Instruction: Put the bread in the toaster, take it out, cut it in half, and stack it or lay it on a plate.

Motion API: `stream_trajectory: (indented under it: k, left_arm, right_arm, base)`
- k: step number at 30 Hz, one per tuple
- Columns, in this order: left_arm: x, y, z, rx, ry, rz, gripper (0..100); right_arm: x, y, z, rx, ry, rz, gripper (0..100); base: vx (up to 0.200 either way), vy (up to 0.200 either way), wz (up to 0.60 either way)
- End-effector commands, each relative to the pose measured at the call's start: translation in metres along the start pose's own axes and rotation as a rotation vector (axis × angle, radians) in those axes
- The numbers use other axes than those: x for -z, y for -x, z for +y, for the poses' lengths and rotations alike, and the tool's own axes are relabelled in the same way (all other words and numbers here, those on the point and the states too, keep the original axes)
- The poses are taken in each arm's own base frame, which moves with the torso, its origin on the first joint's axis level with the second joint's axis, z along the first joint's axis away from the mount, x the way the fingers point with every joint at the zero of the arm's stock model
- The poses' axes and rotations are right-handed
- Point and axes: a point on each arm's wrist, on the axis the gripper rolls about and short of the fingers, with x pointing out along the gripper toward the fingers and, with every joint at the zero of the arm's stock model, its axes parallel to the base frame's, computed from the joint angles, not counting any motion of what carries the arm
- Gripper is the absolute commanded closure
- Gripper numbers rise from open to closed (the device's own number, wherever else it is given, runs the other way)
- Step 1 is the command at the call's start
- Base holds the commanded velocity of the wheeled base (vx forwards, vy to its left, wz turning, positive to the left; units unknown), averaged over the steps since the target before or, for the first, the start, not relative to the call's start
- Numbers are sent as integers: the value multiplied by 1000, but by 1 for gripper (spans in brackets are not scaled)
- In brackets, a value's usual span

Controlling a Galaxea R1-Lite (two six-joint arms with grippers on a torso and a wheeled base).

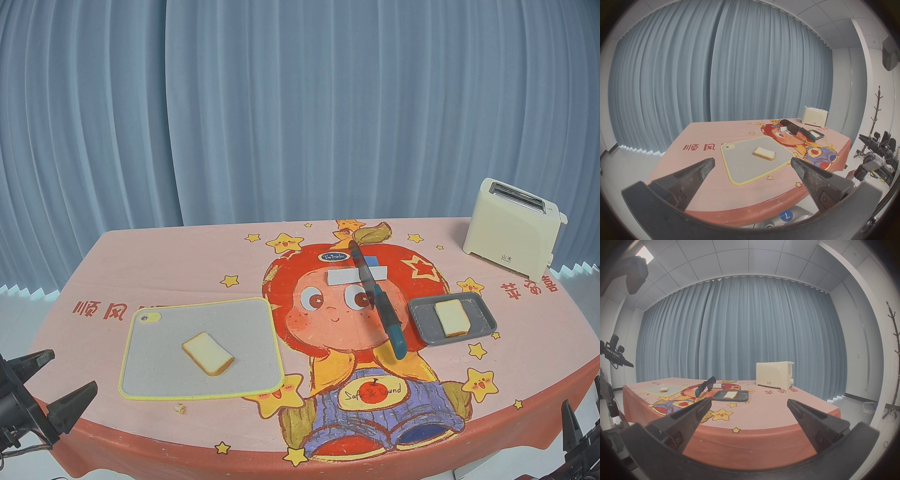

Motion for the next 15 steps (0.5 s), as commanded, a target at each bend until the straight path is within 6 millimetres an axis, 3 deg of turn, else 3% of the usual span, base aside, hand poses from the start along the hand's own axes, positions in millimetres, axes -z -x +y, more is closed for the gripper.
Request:
stream_trajectory:
  k: [1,15]
  left_arm:
    - [-8,-8,2,3,7,25,0]
    - [-15,-13,4,0,7,38,0]
  right_arm:
    - [5,0,0,-1,0,0,0]
    - [5,0,0,-1,0,0,0]
  base:
    - [0,0,0]
    - [0,0,0]
